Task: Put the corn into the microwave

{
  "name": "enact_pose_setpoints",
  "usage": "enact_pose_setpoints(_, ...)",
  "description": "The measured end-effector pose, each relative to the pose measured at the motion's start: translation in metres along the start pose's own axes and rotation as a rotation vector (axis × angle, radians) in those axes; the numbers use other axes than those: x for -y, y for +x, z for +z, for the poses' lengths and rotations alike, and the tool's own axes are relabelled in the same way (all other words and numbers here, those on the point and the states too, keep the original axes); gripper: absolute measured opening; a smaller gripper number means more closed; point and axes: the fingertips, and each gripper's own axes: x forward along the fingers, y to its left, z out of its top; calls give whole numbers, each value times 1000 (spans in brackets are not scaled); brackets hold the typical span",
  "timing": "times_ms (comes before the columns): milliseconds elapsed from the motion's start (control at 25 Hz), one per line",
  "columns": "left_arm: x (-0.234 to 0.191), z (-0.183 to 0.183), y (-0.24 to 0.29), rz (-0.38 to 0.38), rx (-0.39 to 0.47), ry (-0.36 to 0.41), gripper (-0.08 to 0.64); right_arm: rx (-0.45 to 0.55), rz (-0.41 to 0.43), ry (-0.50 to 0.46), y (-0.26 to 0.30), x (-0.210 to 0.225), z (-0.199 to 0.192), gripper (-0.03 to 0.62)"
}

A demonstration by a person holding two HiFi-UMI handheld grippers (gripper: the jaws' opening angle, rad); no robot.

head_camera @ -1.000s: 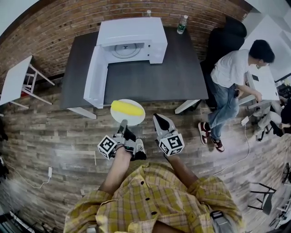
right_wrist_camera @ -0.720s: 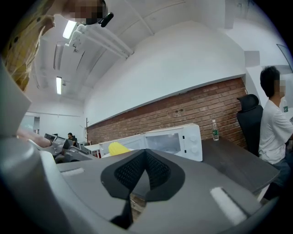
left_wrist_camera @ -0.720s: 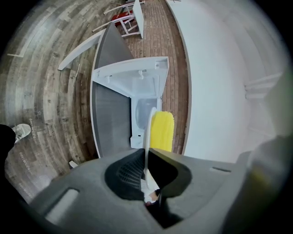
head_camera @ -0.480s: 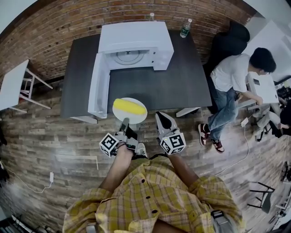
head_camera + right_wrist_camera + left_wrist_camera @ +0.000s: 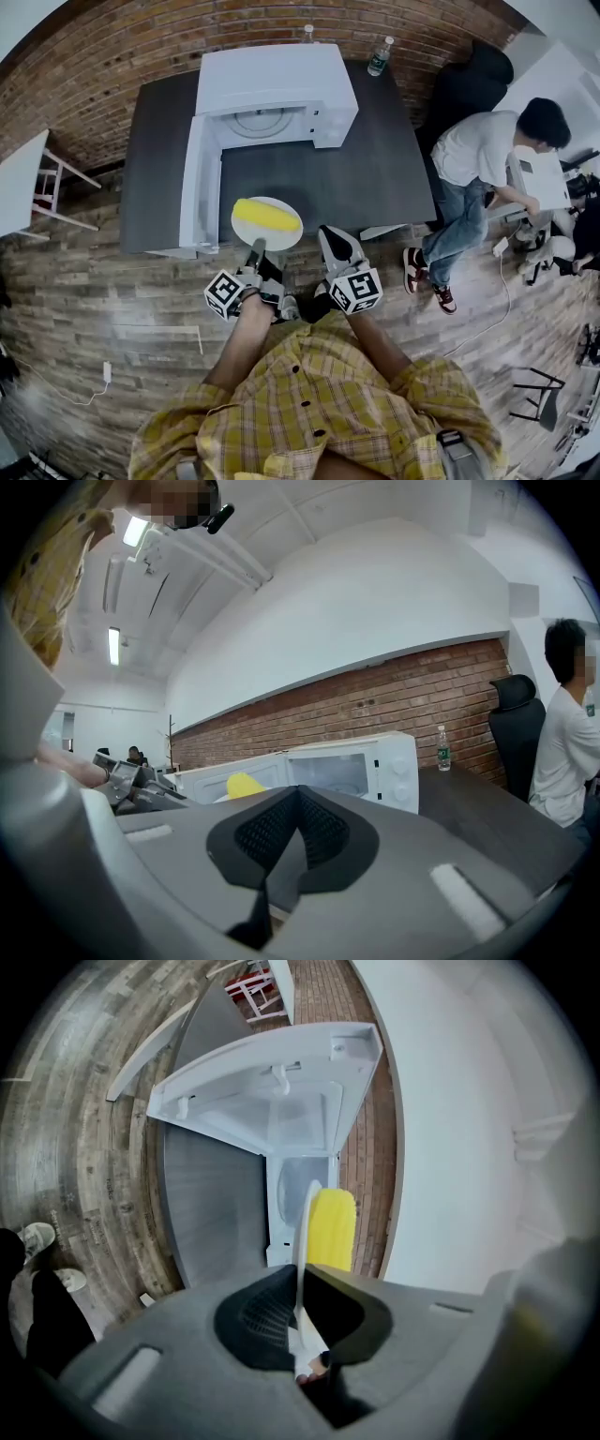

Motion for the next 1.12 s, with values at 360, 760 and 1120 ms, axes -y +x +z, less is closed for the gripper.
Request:
enact_pose_setpoints(360, -3, 10, 35, 12, 30, -10, 21, 5, 20, 17, 28, 27, -2, 0)
enact_pose_setpoints(760, 1, 27, 83, 19, 94, -31, 21, -8, 54, 15, 72, 62, 0, 0)
enact_pose_setpoints(1120, 1, 41, 124, 26, 146, -26, 21, -13, 95, 25, 105, 87, 3, 0)
